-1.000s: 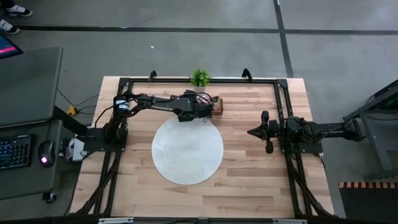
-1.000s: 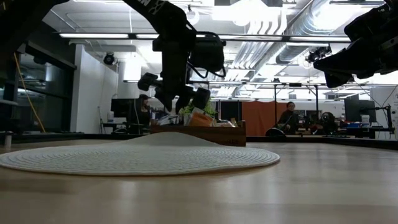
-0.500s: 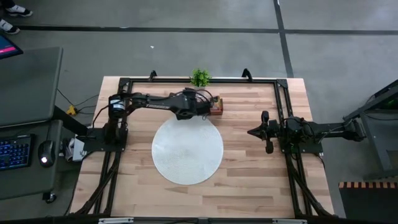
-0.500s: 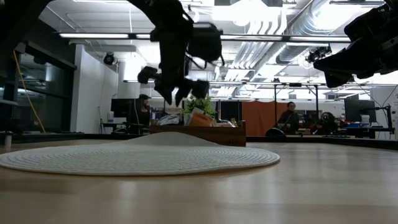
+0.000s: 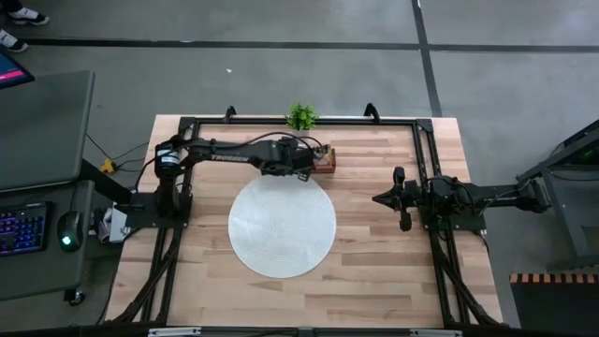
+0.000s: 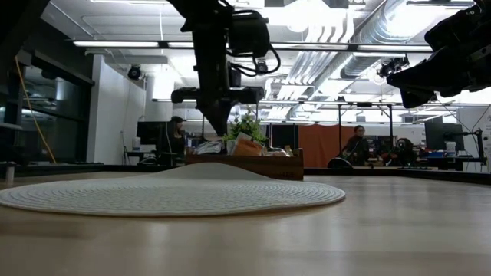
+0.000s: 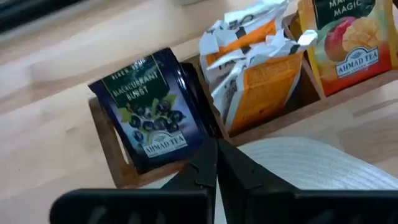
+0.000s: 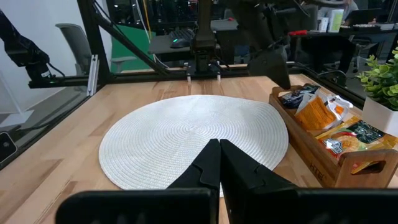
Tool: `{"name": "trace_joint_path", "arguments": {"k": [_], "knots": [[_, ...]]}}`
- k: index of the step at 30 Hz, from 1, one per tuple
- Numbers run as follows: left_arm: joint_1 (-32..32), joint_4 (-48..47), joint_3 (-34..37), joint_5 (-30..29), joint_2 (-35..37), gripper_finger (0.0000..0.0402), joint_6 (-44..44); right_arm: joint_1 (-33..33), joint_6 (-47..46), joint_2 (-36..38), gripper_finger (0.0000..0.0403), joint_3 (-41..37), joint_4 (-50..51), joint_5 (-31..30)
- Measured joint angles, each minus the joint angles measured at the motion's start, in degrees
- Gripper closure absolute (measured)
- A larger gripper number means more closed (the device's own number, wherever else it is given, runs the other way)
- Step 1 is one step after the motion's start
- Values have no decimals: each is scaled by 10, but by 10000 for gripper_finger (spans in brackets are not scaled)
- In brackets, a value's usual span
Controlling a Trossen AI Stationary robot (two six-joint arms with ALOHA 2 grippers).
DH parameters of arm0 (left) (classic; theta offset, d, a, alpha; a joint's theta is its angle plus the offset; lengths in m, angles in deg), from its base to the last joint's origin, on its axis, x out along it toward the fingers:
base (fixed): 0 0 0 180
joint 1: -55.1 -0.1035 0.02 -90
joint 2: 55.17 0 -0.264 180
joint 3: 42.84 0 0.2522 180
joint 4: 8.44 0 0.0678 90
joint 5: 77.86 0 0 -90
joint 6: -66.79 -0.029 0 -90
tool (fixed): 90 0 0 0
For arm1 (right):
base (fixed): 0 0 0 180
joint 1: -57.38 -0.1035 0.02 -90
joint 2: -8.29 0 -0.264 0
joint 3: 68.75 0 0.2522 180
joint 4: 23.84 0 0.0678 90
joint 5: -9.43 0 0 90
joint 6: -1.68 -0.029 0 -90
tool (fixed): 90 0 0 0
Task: Pick & Place Tea
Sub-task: Put the dark purple tea bag into the left section of the wooden organizer
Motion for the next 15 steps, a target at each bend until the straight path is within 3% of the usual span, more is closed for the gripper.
{"name": "trace_joint_path", "arguments": {"k": [15], "knots": [[-12,-10,15,36,0,401,36,0,0,0,402,0,0,0]]}}
